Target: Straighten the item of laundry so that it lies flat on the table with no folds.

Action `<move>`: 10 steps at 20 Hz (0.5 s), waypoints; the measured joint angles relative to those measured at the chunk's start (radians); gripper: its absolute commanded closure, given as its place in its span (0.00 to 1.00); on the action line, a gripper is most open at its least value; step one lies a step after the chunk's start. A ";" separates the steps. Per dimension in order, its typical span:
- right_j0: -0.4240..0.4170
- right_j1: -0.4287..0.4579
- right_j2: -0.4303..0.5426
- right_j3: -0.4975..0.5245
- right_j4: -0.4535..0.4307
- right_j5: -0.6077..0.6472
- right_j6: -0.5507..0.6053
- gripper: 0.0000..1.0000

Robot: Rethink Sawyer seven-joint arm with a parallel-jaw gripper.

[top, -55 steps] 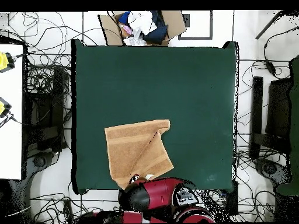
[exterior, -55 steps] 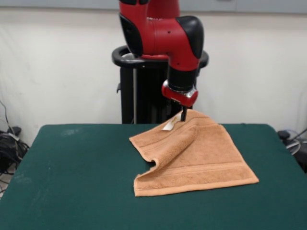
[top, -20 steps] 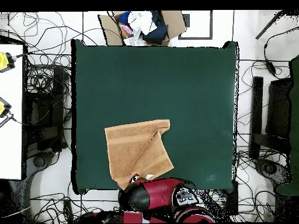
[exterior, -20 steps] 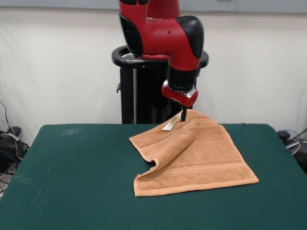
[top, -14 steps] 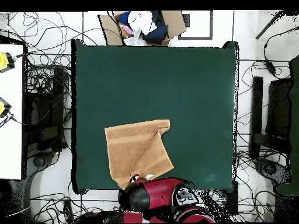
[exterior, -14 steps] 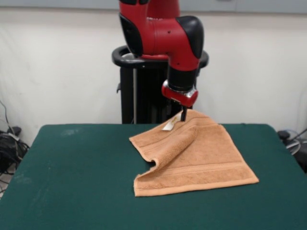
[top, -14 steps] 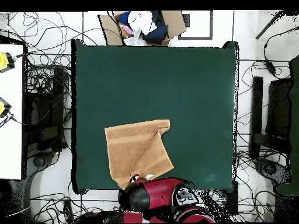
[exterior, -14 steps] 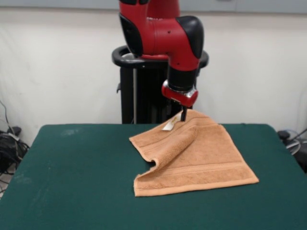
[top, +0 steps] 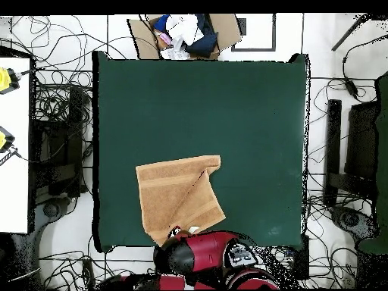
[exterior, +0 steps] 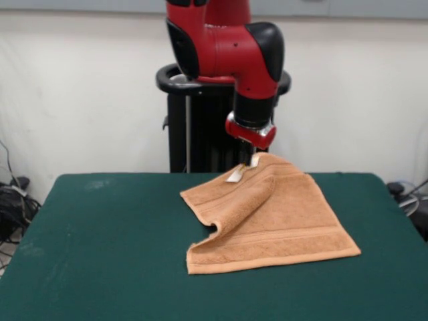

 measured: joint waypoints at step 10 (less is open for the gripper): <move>0.000 0.000 0.000 0.000 0.000 0.000 0.000 0.00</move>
